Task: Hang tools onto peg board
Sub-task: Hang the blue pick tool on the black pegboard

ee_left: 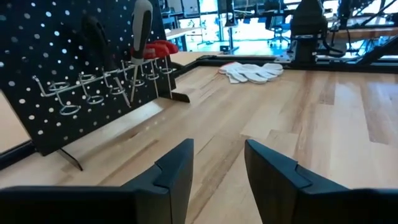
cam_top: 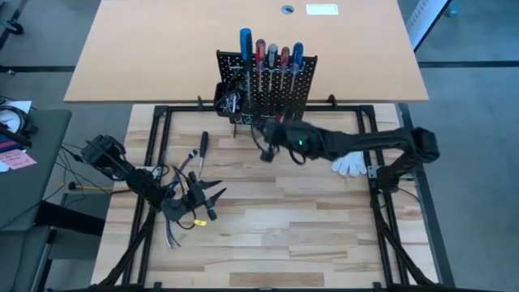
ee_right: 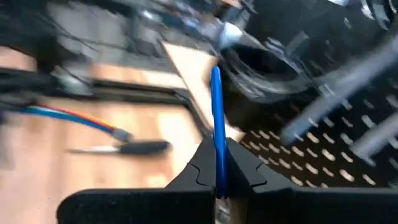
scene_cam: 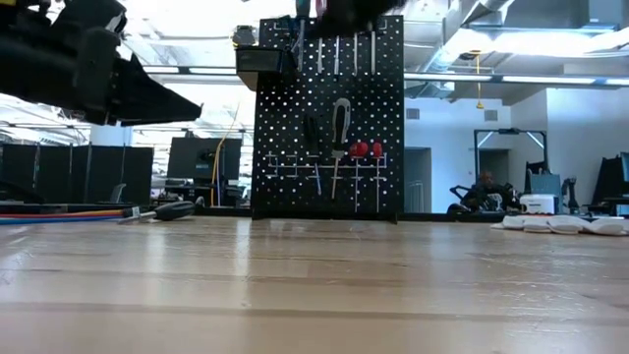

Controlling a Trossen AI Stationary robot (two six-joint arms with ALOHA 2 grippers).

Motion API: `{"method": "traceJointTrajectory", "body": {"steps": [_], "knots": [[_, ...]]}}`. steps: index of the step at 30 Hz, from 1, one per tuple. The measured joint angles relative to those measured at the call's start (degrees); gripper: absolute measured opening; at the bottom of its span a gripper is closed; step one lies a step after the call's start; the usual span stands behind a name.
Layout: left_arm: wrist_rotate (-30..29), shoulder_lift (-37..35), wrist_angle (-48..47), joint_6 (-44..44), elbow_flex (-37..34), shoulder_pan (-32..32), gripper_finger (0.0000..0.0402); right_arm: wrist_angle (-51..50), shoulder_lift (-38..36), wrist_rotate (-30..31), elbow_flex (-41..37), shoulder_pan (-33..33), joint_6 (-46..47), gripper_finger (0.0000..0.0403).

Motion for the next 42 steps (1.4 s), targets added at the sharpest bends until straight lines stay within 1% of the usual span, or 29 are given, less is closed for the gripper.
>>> {"method": "traceJointTrajectory", "body": {"steps": [3, 6, 15, 27, 31, 36, 42], "knots": [[0.0, 0.0, -0.3, -0.5, 0.0, 0.0, 0.0138, 0.8, 1.9, 0.2, 0.0, -3.1, -0.1, 0.0012], [0.1, 0.0, -0.5, -0.9, 0.0, 0.0, 0.0139, 2.6, 3.5, -0.1, -0.1, -4.6, -0.2, 0.0012], [0.5, 0.0, -0.5, -1.2, 0.0, 0.0, 0.0139, 4.4, 3.6, -0.8, -0.1, -5.7, 0.3, 0.0012], [1.3, 0.0, -0.4, -1.3, 0.0, 0.0, 0.0138, 5.0, 4.4, -1.7, -0.2, -9.1, 7.0, 0.0014], [1.2, 0.0, -0.3, -1.3, 0.0, 0.0, 0.0138, 4.6, 4.4, -1.8, -0.2, -9.8, 7.3, 0.0015], [1.2, 0.0, -0.3, -1.3, 0.0, 0.0, 0.0138, 4.8, 4.4, -7.0, -0.2, -10.9, 10.3, 0.0015], [1.2, 0.0, -0.3, -1.4, 0.0, 0.0, 0.0138, 5.1, 4.4, -7.6, -0.2, -10.9, 10.6, 0.0015]]}}
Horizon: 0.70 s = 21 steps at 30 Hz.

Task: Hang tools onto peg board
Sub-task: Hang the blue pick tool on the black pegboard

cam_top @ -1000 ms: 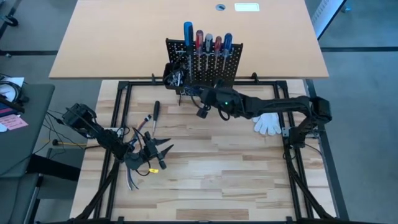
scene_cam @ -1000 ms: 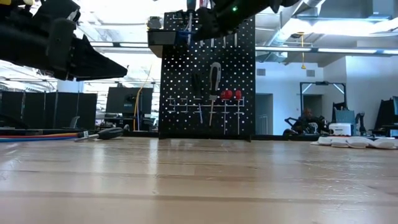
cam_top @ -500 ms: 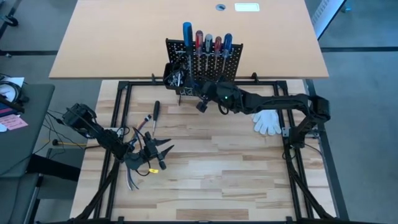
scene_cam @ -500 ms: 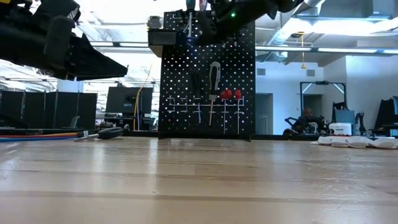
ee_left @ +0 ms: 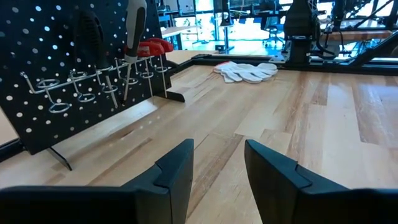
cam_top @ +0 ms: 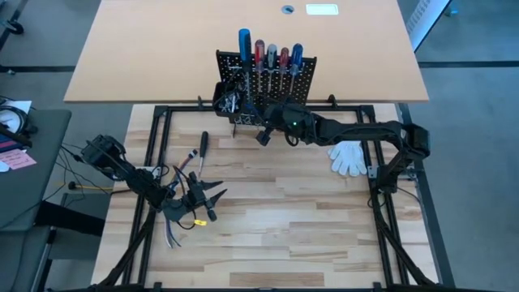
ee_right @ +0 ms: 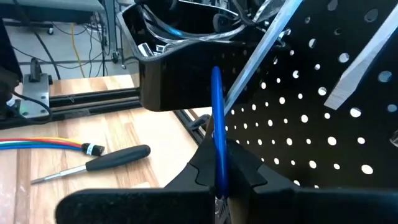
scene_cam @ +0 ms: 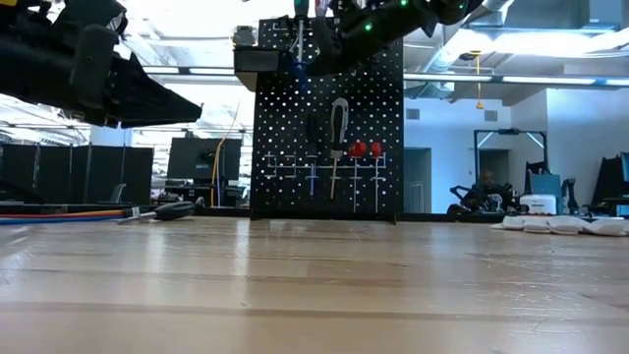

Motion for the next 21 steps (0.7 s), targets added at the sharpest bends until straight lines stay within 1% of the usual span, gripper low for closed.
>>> {"method": "traceJointTrajectory", "body": {"steps": [4, 10, 15, 21], "knots": [[0.0, 0.0, 0.0, 0.0, 0.0, 0.0, 0.0138, -0.5, 0.0, -0.2, 0.0, 0.1, 0.0, 0.0015], [0.0, 0.0, 0.0, -0.1, 0.0, 0.0, 0.0138, -4.4, 0.0, -0.4, 0.0, 0.1, 0.1, 0.0016], [0.0, 0.0, 0.0, -0.1, 0.0, 0.0, 0.0138, -4.9, 0.0, -0.6, 0.0, 0.0, 0.1, 0.0016], [-0.1, 0.0, 0.0, -0.2, 0.0, 0.0, 0.0139, -3.7, 3.4, -1.9, 0.1, -1.3, 0.5, 0.0024]]}}
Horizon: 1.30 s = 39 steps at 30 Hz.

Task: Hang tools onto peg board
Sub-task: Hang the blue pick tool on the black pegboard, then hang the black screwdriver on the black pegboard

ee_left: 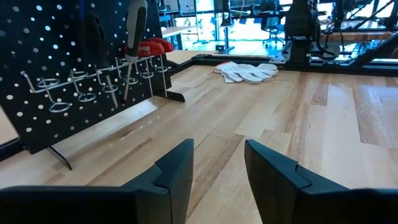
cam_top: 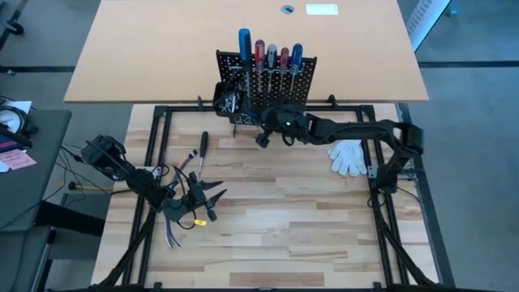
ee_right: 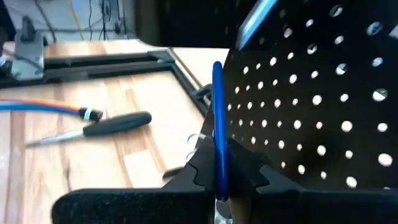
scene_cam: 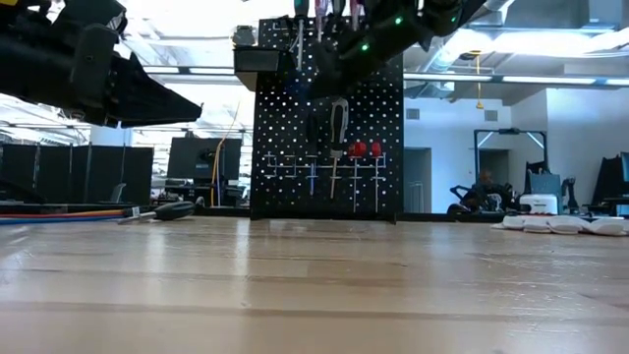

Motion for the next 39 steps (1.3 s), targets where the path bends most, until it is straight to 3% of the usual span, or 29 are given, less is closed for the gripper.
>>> {"method": "traceJointTrajectory", "body": {"steps": [12, 22, 27, 32, 36, 39], "knots": [[0.6, 0.0, 0.0, -0.1, 0.0, 0.0, 0.0139, 0.6, 1.8, 0.0, 0.3, -0.7, -1.2, 0.0046], [1.0, 0.0, 0.0, -0.3, 0.0, 0.0, 0.0139, -1.2, -2.5, 0.1, 0.1, 0.4, -3.0, 0.0173], [0.9, -0.1, 0.0, 0.5, 0.0, -0.5, 0.0139, -5.8, -6.4, 0.3, 0.1, 2.0, -4.4, 0.0205], [-7.1, -3.6, -0.7, -0.8, 0.0, -2.9, 0.0139, -9.6, -10.6, 0.4, -3.0, 7.3, -6.9, 0.0205], [-8.3, -9.1, -9.5, -5.9, 0.0, -1.3, 0.0139, -10.1, -12.4, 0.4, -8.7, 13.1, -7.0, 0.0194], [-0.9, -14.9, -25.0, -16.6, 0.0, 4.6, 0.0139, -10.0, -13.4, 0.5, -12.7, 17.3, -3.8, 0.0185]]}}
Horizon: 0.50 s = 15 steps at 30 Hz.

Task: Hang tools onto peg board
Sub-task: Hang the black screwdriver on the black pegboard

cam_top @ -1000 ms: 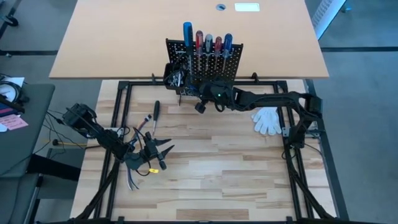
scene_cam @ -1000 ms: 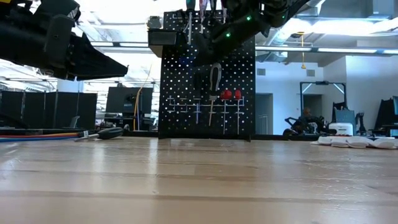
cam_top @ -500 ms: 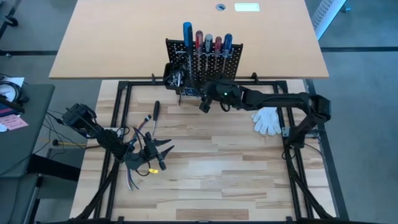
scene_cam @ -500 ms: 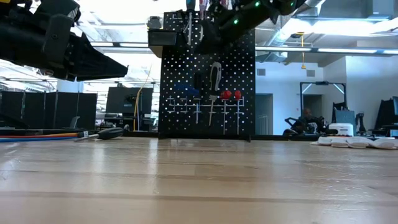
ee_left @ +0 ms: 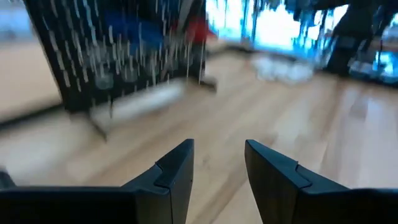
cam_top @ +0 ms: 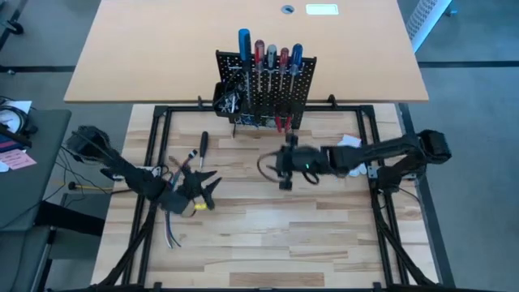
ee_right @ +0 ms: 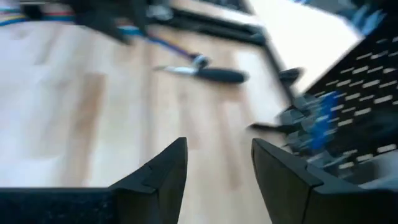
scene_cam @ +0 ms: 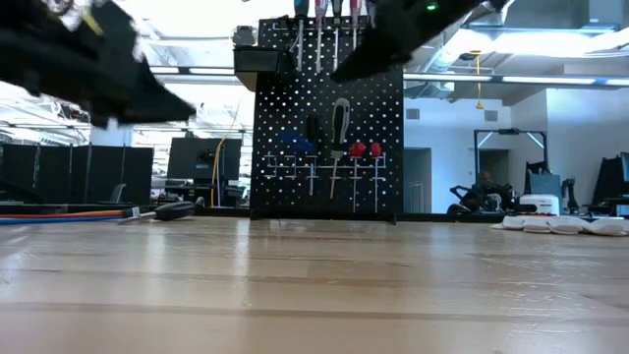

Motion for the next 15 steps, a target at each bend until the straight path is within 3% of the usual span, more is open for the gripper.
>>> {"method": "traceJointTrajectory", "body": {"steps": [4, 7, 11, 15], "knots": [[16.3, -7.8, -25.5, -14.5, 1.9, 13.2, 0.0139, -0.9, -0.9, 0.2, -3.7, 5.2, 4.1, 0.0174], [22.9, -11.4, -39.7, -18.4, 4.1, 21.9, 0.0139, -1.8, -1.5, 2.1, -4.7, 8.8, 6.2, 0.0168], [24.4, -14.1, -43.4, -18.1, 4.4, 31.2, 0.0143, -2.6, -1.7, 6.1, -5.1, 12.7, 6.9, 0.0162], [30.3, -14.2, -42.5, -13.2, 4.2, 38.9, 0.0165, -2.3, -1.8, 8.4, -5.1, 14.9, 6.9, 0.0158]]}}
